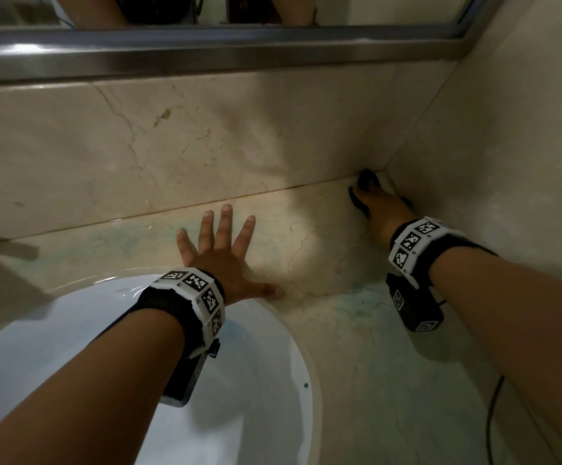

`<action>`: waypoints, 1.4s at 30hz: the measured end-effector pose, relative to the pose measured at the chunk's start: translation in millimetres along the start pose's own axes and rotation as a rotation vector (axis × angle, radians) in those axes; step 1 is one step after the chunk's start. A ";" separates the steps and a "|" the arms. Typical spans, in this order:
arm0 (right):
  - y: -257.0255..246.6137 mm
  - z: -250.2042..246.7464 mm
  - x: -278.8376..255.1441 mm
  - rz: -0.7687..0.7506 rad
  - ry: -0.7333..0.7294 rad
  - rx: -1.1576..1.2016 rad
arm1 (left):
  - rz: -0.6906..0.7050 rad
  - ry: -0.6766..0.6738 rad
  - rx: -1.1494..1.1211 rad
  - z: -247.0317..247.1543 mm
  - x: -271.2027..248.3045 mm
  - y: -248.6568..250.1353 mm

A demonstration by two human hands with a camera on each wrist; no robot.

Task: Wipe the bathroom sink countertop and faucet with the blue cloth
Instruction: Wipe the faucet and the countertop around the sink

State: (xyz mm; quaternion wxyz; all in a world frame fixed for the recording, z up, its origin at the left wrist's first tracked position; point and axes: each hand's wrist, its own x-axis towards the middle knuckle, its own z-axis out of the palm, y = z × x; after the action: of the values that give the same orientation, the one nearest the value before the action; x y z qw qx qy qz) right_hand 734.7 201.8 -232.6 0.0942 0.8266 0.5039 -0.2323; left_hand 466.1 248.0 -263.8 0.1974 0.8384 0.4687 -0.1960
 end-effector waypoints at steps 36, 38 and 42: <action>-84.6 105.9 -149.4 -0.363 0.128 0.363 | -0.008 -0.024 -0.022 -11.2 -25.2 9.0; -82.9 107.5 -157.7 -0.414 0.081 0.403 | 0.010 -0.007 -0.024 -12.8 -27.6 12.2; -76.4 94.3 -165.3 -0.457 0.155 0.661 | 0.067 0.009 0.042 -9.7 -22.9 22.0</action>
State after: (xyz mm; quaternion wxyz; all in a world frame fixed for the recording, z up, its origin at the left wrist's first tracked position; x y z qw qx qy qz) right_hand 576.9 70.9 -229.8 -0.2687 0.6941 0.5784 -0.3338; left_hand 475.4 226.1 -240.6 0.1843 0.8585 0.4369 -0.1954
